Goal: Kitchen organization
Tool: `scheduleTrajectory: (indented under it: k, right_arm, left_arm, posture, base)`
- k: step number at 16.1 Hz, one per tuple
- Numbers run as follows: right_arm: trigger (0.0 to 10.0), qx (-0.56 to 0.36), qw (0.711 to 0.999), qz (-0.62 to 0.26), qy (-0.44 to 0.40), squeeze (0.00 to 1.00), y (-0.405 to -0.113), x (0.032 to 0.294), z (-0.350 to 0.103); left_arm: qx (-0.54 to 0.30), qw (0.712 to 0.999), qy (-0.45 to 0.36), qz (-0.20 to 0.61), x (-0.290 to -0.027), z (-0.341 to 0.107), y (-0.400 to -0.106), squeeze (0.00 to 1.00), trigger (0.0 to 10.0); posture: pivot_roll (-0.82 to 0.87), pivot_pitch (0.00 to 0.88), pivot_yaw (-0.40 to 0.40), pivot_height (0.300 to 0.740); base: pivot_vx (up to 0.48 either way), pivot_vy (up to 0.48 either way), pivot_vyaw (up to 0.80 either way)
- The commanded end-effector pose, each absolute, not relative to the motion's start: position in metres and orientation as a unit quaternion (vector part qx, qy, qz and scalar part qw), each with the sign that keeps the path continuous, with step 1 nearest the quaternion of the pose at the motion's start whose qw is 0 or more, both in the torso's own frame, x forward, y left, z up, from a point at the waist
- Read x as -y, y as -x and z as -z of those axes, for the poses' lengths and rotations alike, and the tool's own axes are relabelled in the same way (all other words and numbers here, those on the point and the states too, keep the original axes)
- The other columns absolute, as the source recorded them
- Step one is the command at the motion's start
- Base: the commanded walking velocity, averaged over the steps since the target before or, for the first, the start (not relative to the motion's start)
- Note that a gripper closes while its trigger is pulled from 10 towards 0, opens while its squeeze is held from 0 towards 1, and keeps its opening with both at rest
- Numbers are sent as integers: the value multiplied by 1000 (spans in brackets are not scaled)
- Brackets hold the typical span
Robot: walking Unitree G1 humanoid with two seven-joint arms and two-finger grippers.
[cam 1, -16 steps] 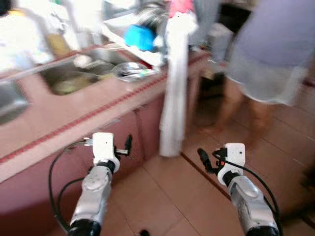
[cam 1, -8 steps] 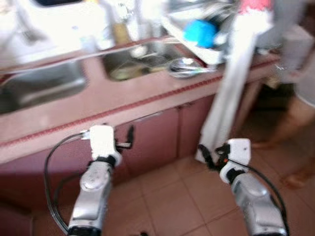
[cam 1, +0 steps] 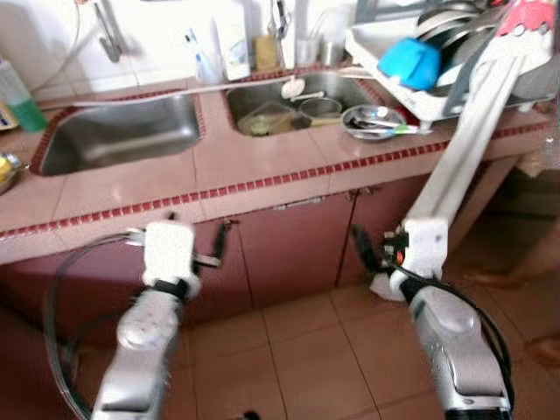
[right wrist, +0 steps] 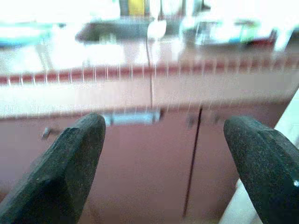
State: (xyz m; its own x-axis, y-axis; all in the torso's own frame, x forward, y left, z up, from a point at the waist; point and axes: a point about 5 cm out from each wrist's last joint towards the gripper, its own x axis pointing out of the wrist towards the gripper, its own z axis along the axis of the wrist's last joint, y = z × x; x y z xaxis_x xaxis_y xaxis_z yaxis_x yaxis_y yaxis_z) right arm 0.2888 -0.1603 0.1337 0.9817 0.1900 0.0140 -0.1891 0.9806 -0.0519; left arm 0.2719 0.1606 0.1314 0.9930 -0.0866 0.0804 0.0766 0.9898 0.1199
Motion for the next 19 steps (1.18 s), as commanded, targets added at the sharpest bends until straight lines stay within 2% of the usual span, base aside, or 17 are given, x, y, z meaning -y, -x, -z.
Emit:
scheduleTrajectory:
  k: [1,2,5,6,7,8,13,16,17,18,19]
  right_arm:
    - [10000,30,994,-94,46,0,-286,160,-143]
    - [10000,54,992,-81,82,0,-280,166,-153]
    - [10000,95,986,-37,135,0,-271,181,-172]
    - [10000,101,986,-23,133,0,-272,184,-176]
    - [10000,106,986,-15,127,188,-273,185,-179]
    - [10000,116,987,-14,107,1000,-275,183,-181]
    - [10000,134,986,-15,99,1000,-277,174,-192]
    - [10000,135,986,-20,94,1000,-279,172,-193]
    - [10000,134,986,-24,97,1000,-280,171,-194]
    - [10000,132,986,-25,98,365,-281,171,-194]
    - [10000,127,988,-26,82,0,-281,170,-194]
  left_arm:
    - [65,996,-62,17,-168,-139,-267,0,10000]
    - [83,995,-56,-13,-176,-146,-262,0,10000]
    - [100,992,-70,-38,-184,-151,-257,0,10000]
    - [111,991,-65,-31,-183,-155,-259,216,10000]
    - [126,989,-64,-29,-180,-161,-262,1000,10000]
    - [141,989,-54,-10,-176,-167,-265,1000,10000]
    - [156,986,-51,-12,-173,-173,-271,1000,10000]
    - [138,988,-56,-33,-171,-168,-274,1000,10000]
    - [132,989,-54,-26,-169,-166,-274,0,10000]
    - [133,989,-52,-27,-169,-166,-274,0,10000]
    - [137,990,-44,-13,-166,-166,-272,0,10000]
  posture:
    - [-52,55,57,740]
    - [-52,51,56,740]
    - [-56,49,58,740]
    - [-60,46,63,740]
    - [-61,43,67,740]
    - [-62,39,70,740]
    - [-62,31,70,740]
    - [-63,34,61,740]
    - [-64,34,59,740]
    - [-64,34,58,740]
    - [-64,35,58,740]
  base:
    - [0,0,0]
    - [0,0,0]
    - [0,0,0]
    - [0,0,0]
    - [0,0,0]
    - [0,0,0]
    - [0,0,0]
    - [0,0,0]
    - [0,0,0]
    - [0,0,0]
    - [0,0,0]
